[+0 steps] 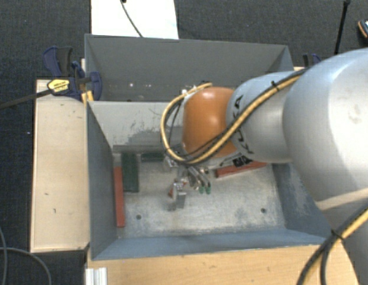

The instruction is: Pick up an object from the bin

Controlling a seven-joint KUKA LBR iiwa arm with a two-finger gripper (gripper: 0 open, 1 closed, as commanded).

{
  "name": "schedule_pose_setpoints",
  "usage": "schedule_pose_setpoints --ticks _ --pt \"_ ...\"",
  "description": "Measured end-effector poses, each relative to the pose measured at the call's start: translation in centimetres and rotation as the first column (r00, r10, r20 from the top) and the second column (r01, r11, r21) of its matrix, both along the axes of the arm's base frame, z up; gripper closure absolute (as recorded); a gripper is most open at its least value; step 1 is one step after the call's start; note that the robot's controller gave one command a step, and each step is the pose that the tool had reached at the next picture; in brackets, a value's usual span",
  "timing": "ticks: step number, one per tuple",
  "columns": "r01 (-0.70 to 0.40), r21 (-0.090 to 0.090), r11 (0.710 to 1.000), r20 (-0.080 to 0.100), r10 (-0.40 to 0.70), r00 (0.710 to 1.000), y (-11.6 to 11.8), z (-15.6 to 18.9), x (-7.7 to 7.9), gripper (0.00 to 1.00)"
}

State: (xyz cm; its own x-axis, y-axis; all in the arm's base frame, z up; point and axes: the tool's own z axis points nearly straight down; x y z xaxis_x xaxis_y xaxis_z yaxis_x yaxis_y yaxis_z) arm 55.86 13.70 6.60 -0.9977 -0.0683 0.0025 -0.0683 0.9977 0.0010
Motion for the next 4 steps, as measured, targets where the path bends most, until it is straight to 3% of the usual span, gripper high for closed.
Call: schedule_pose_setpoints --ticks 1,2,3,4 --pt "0.008 0.001 1.000 0.004 -0.008 1.000 -0.1 0.5 0.1 1.00" --pt "0.012 0.001 1.000 0.004 -0.012 1.000 -0.1 0.5 0.1 0.00" --pt "-0.136 -0.004 0.991 0.009 0.136 0.991 -8.5 0.5 2.6 0.00" --pt "-0.138 0.000 0.990 0.008 0.138 0.990 -8.0 0.5 2.5 1.00"
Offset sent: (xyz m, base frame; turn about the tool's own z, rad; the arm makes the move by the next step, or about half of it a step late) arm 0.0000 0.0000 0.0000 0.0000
